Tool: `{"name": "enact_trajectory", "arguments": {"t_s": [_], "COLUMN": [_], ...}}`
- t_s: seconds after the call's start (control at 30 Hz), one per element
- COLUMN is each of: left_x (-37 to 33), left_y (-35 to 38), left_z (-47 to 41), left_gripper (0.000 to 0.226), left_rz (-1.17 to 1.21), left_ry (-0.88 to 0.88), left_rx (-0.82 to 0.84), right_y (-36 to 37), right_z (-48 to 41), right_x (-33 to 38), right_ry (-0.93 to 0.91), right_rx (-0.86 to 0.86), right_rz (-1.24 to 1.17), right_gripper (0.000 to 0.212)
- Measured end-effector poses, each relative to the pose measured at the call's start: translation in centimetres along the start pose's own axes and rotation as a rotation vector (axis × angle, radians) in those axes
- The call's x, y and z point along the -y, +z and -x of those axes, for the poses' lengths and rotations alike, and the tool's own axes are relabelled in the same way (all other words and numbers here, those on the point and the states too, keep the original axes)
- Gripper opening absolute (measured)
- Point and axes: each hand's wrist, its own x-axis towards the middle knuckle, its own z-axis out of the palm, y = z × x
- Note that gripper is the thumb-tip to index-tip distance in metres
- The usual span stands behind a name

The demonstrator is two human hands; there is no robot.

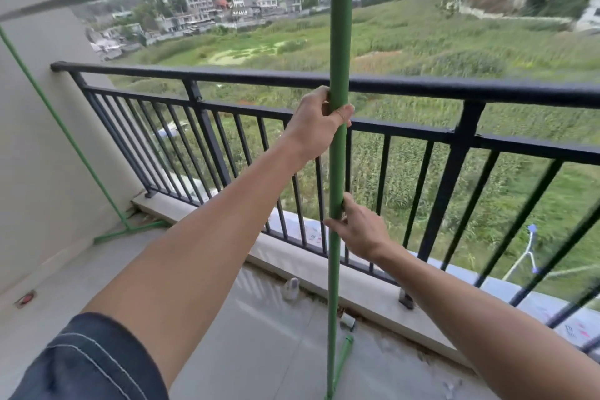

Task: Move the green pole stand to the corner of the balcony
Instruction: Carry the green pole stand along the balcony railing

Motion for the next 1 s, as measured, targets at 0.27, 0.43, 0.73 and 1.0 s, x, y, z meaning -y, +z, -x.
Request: {"name": "enact_trajectory", "arguments": {"t_s": [0.27, 0.43, 0.73, 1.0], "left_x": [-0.5, 0.8, 2.9, 11.8], "left_y": [6.1, 6.4, 2.2, -9.3], "left_z": [-6.3, -6.7, -1.5, 12.7], "left_gripper": [0.023, 0.018, 0.02, 0.017], "left_rz": [-0.001, 0.014, -0.061, -0.094], "left_ry": [0.008, 0.02, -0.009, -0.271], "left_rx": [0.0, -0.012, 0.124, 0.165], "right_y": [-3.4, -2.9, -1.2, 4.1], "right_z": [-4.6, -4.9, -2.3, 5.5], "right_x": [-6.7, -7.3, -4.3, 1.4], "right_ry": [0.062, 0.032, 0.149, 0.265], "right_rx": [-0.053, -0.048, 0.007, 0.258], "right_rz": [0.046, 0.042, 0.09, 0.425], "right_gripper": [0.037, 0.033, 0.029, 0.039]}}
